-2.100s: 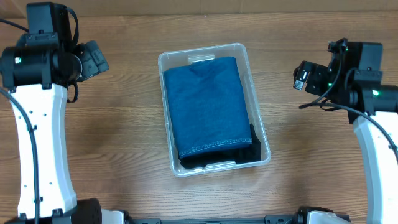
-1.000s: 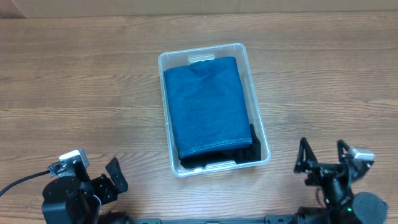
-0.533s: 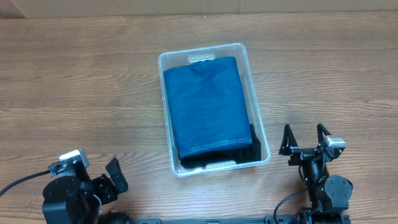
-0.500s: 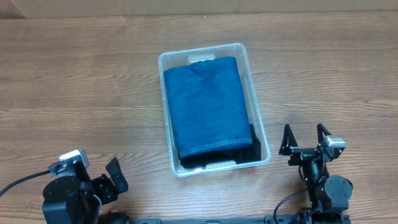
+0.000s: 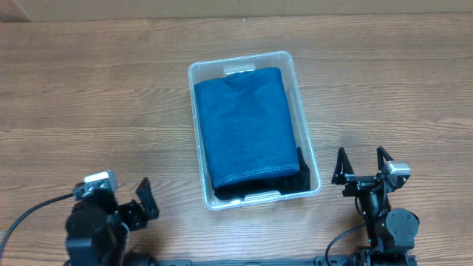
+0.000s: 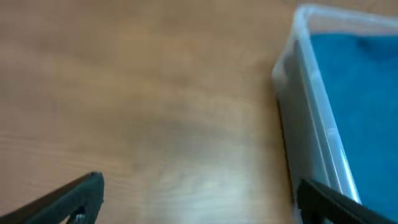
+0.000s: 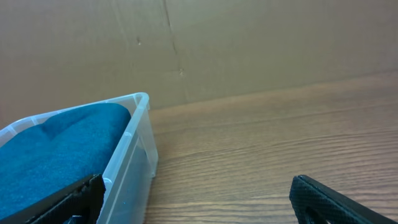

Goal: Pack container

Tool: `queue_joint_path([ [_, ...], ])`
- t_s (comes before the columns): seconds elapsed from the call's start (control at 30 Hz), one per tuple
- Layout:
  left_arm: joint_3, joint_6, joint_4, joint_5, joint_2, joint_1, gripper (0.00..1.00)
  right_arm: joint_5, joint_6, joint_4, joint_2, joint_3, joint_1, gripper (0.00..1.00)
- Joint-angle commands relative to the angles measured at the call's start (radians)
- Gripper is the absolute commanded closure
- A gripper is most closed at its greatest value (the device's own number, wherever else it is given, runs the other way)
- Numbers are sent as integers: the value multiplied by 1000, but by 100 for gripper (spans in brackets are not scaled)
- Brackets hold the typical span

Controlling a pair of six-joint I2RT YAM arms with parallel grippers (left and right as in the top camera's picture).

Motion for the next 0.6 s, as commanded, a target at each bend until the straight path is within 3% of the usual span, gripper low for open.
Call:
queue_joint_path([
  [0.0, -301, 111, 300, 32, -179, -3, 0, 6, -1, 5, -6, -6, 5, 0],
  [0.07, -414, 133, 461, 39, -245, -3, 0, 6, -1, 5, -6, -6, 5, 0],
  [0.2, -692, 138, 961, 39, -335, -3, 0, 6, -1, 5, -6, -6, 5, 0],
  [0.23, -752, 139, 1012, 35, -335, -3, 0, 6, -1, 5, -6, -6, 5, 0],
  [0.57, -749, 143, 958, 61, -333, -4, 0, 6, -1, 5, -6, -6, 5, 0],
])
